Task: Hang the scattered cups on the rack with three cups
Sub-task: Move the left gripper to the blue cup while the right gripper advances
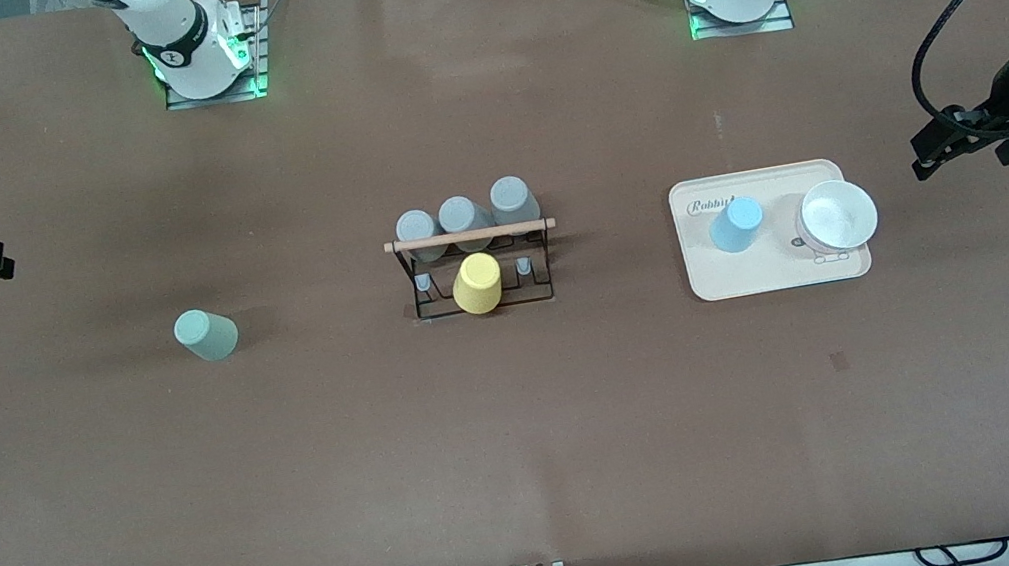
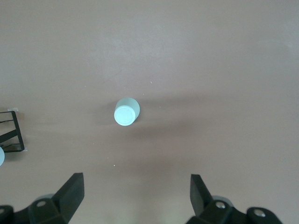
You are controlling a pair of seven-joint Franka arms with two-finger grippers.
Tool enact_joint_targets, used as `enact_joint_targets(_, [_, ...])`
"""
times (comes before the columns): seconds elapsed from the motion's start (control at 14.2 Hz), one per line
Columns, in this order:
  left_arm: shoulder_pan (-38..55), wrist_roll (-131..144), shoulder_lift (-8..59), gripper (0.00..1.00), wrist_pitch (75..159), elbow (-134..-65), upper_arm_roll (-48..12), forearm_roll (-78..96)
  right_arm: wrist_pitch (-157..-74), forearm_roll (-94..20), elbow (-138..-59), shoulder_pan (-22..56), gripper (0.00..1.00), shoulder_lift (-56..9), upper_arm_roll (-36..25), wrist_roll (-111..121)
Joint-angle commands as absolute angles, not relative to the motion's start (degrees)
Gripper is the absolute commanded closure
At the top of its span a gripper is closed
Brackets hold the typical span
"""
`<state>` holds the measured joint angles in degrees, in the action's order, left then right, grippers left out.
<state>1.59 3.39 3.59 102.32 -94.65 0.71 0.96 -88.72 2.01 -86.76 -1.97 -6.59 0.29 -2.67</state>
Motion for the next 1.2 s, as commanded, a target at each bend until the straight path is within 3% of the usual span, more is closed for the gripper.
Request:
enact_joint_targets(0.0, [2.10, 3.25, 2.99, 0.00, 101.78, -95.54, 0.00, 0.35, -92.10, 1.23, -91.04, -1.93, 0.00, -5.54, 0.53, -2.72])
enact_joint_targets(0.21, [1.85, 4.48, 4.04, 0.00, 96.79, -95.54, -1.41, 1.14, -94.04, 1.76, -92.46, -0.10, 0.00, -5.80, 0.53, -2.46])
enact_joint_targets(1.13, [10.89, 3.78, 23.89, 0.00, 97.11, -92.11, -3.42, 1.76, -95.71, 1.93, -95.62, 1.41, 0.00, -5.54, 0.62, -2.02])
